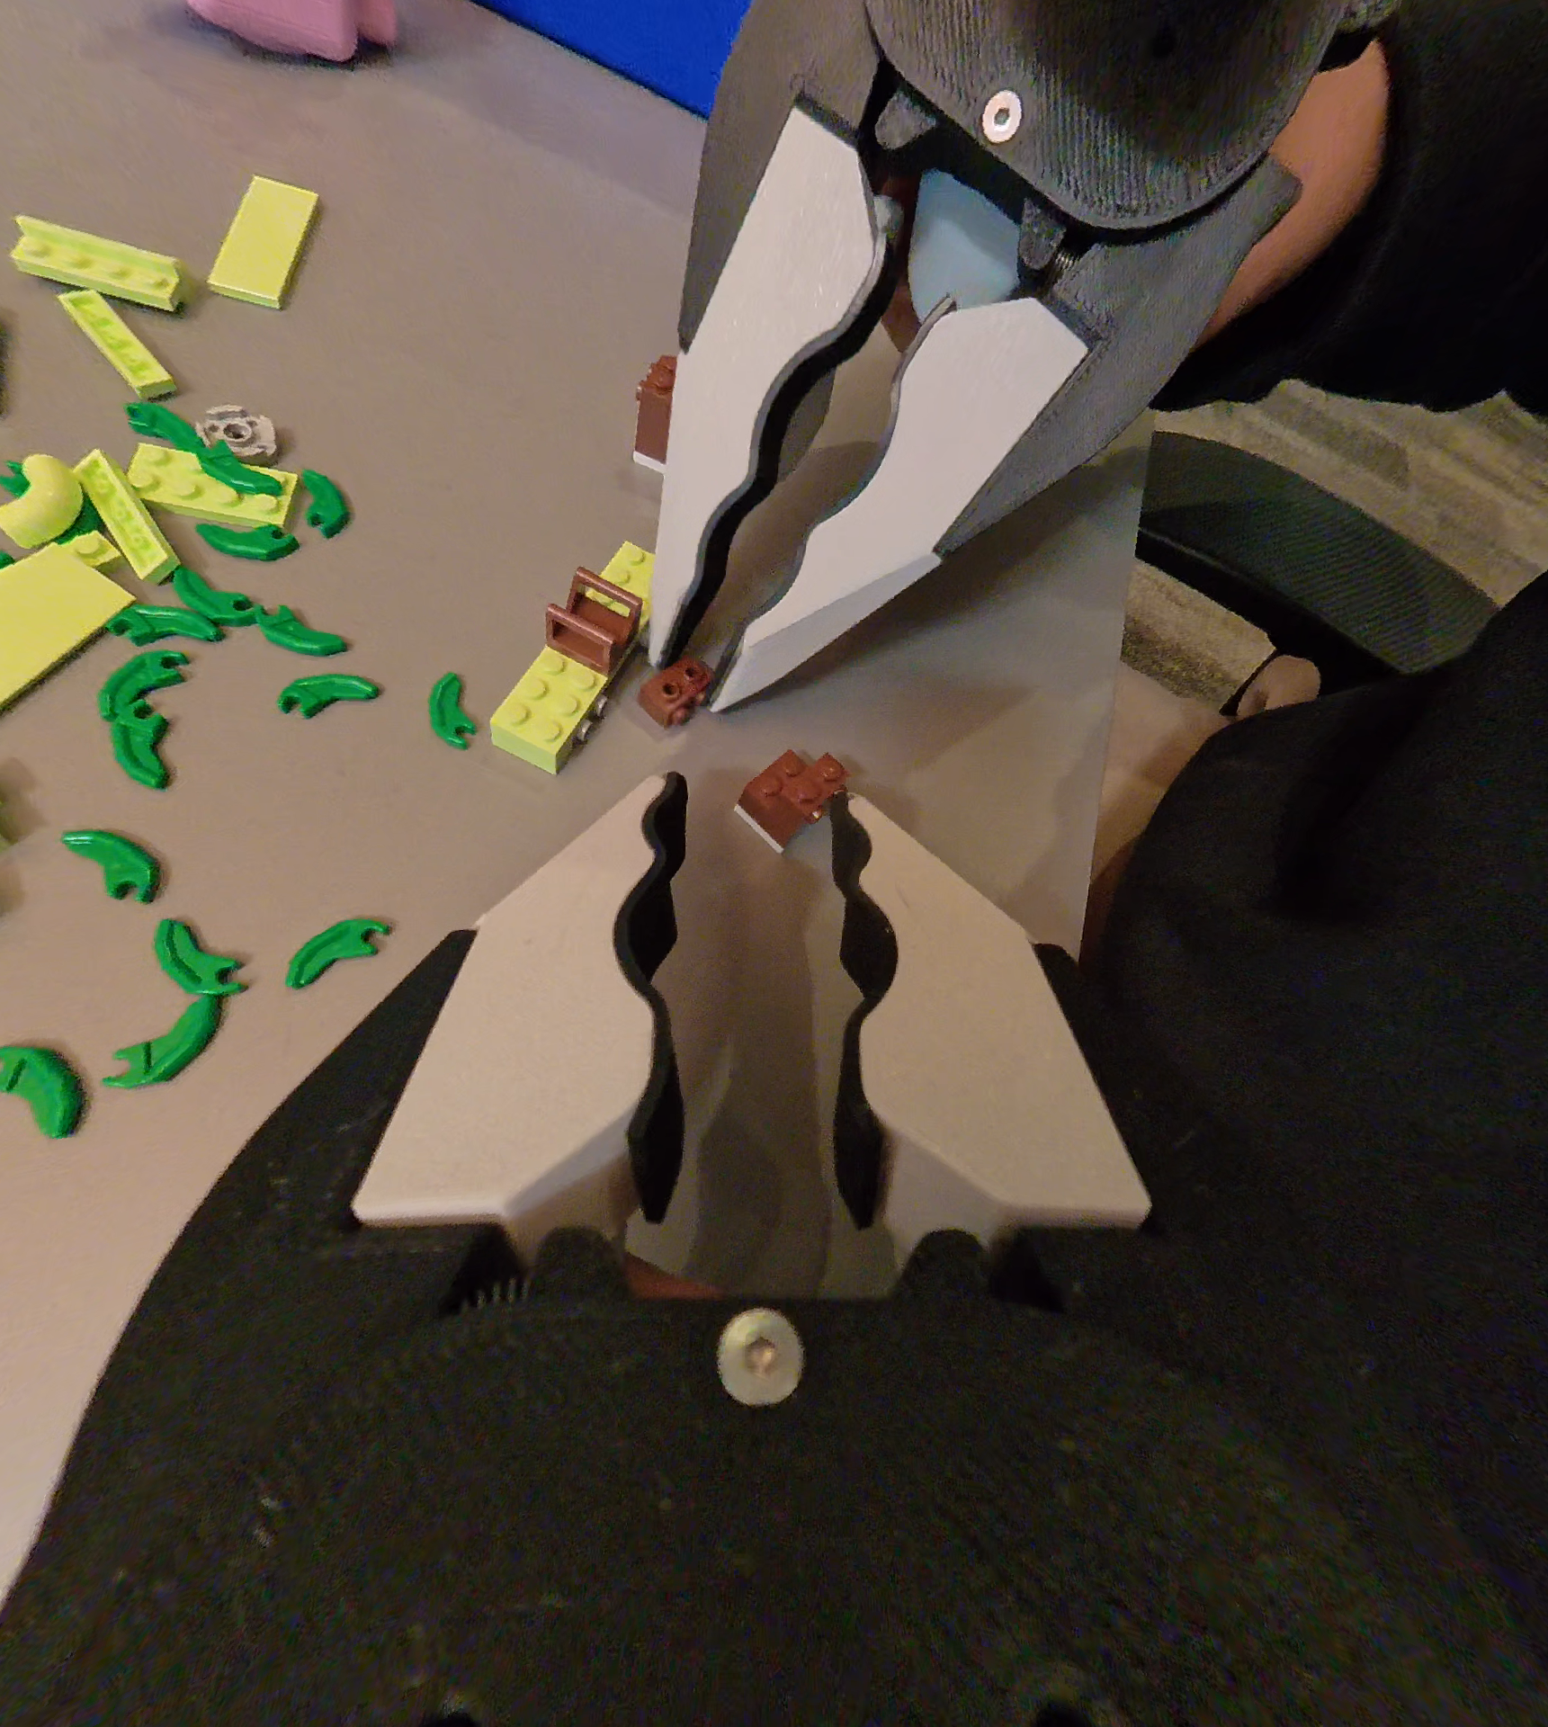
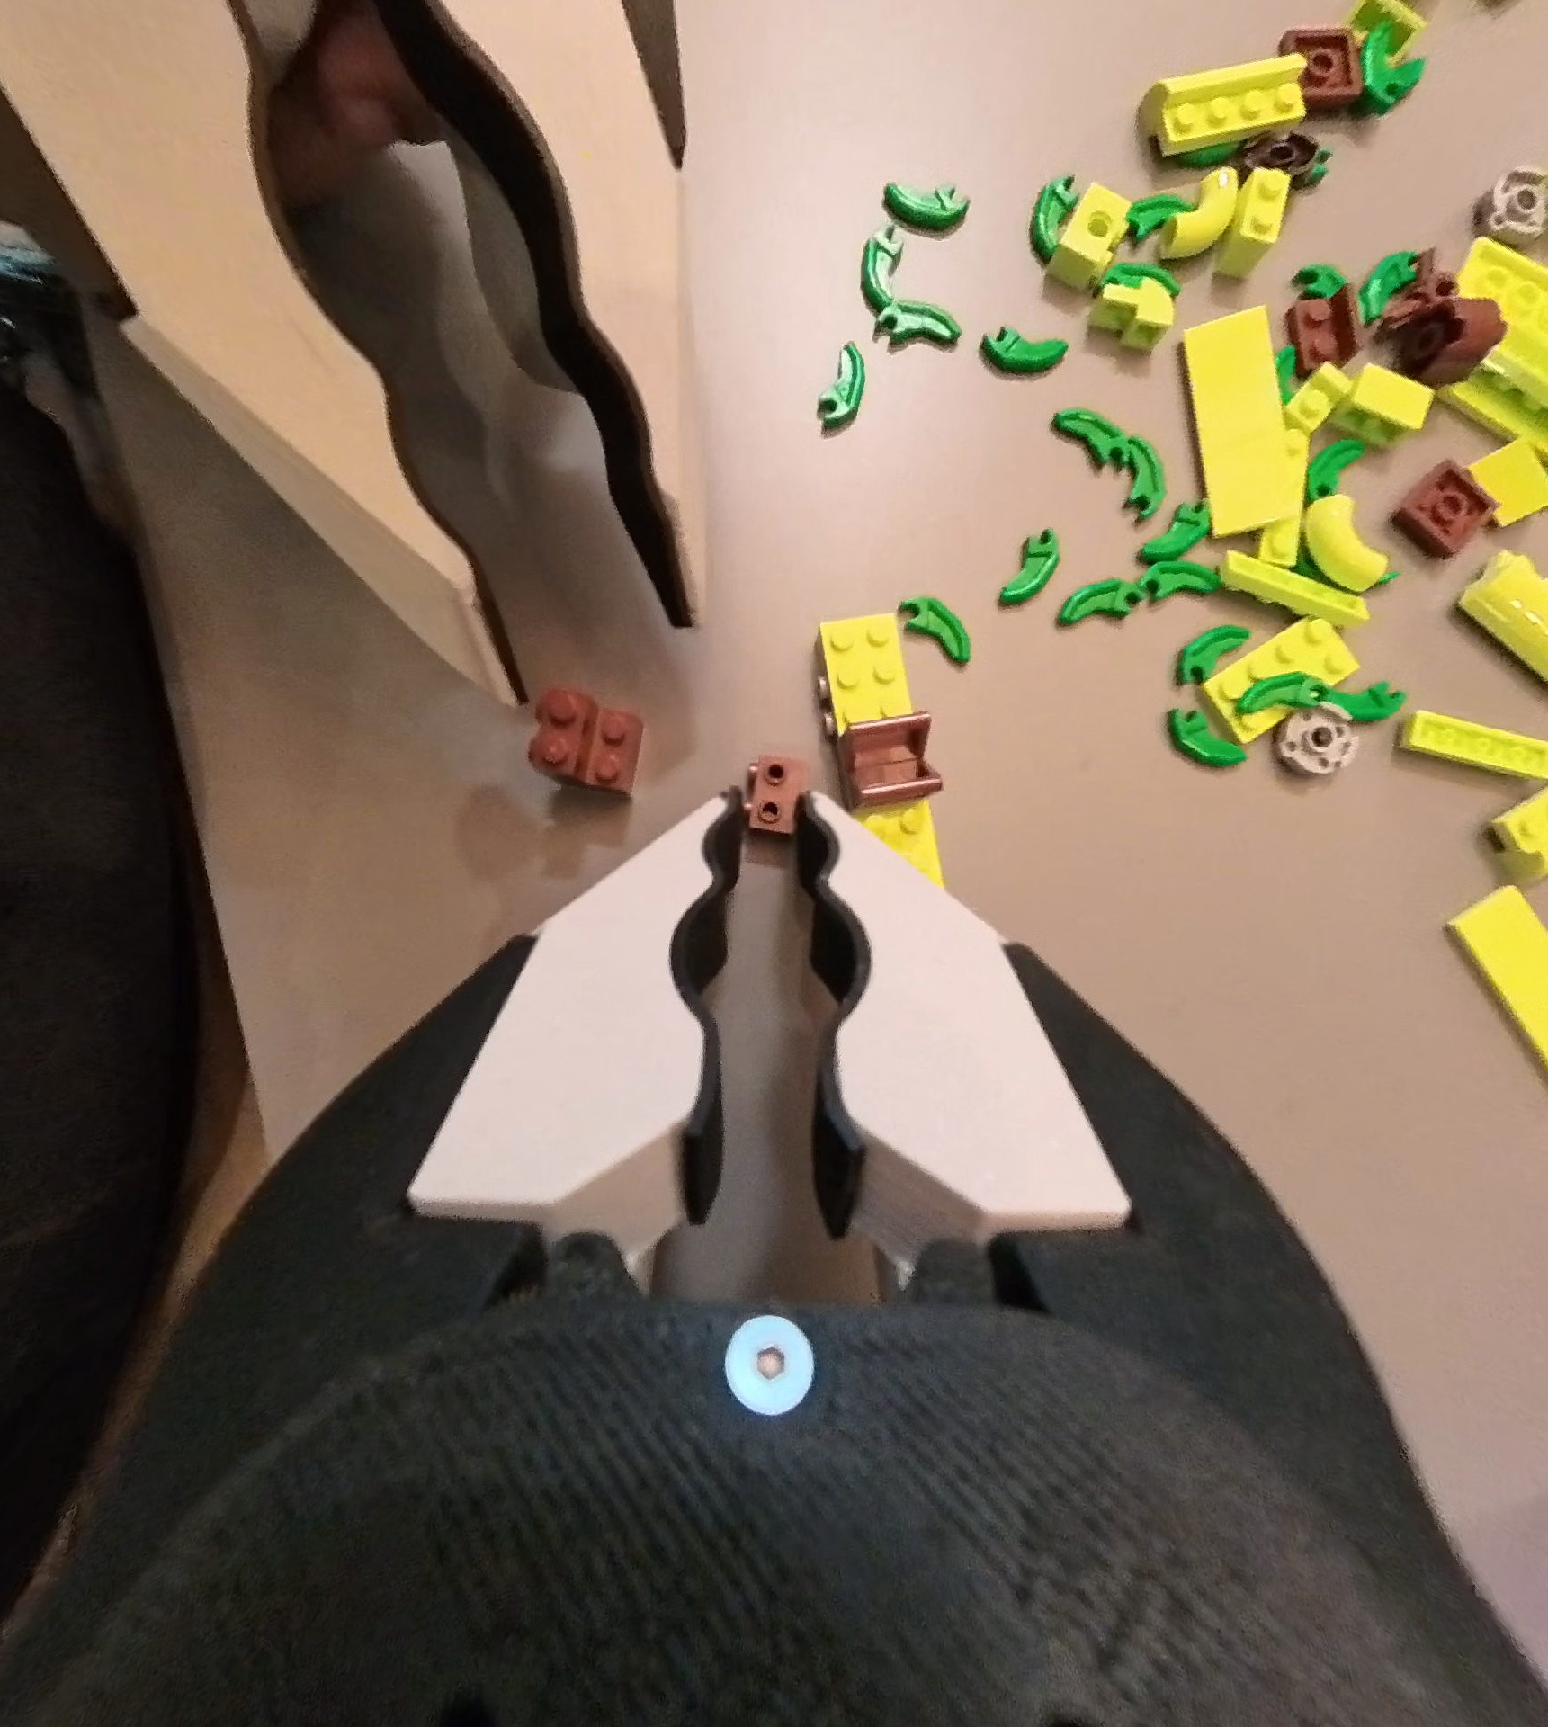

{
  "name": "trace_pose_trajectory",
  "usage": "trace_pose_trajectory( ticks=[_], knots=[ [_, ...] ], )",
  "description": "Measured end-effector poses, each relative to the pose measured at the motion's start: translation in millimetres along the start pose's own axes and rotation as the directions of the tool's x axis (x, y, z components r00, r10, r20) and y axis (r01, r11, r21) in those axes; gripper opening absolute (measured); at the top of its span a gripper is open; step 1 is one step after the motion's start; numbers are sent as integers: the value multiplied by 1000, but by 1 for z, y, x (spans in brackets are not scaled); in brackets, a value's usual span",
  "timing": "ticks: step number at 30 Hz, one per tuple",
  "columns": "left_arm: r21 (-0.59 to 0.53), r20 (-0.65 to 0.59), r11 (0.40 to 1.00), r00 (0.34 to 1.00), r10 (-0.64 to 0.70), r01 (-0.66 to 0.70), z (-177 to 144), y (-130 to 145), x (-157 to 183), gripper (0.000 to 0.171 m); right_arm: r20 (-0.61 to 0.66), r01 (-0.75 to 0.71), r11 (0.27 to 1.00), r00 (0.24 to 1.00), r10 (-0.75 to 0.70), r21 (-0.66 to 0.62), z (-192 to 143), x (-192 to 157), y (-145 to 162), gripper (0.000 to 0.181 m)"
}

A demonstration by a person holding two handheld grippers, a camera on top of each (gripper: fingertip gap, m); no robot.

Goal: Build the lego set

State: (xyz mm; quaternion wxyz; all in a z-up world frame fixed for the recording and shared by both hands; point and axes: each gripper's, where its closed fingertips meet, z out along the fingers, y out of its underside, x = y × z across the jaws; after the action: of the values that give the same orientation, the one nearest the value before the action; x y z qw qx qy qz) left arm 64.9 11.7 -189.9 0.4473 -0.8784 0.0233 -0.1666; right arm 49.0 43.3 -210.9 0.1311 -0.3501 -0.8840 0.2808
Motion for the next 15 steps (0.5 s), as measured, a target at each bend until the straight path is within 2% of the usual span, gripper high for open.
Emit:
trace_pose_trajectory(
  ticks=[3,6,10,15],
  knots=[
    [18,-5,1000,1000,-7,7,-2,-2,0,28,65,-84,996,995,81,39,-5,-8,-6,9],
    [74,5,997,1000,5,-5,-7,-9,0,29,246,-309,933,934,260,185,-22,-18,-33,9],
    [254,74,963,994,75,-92,-24,-34,-2,32,546,-622,723,733,405,299,-51,-21,-71,9],
    [424,109,891,986,129,-163,-50,-60,8,31,799,-856,452,446,404,250,-71,-21,-96,8]
  ],
)
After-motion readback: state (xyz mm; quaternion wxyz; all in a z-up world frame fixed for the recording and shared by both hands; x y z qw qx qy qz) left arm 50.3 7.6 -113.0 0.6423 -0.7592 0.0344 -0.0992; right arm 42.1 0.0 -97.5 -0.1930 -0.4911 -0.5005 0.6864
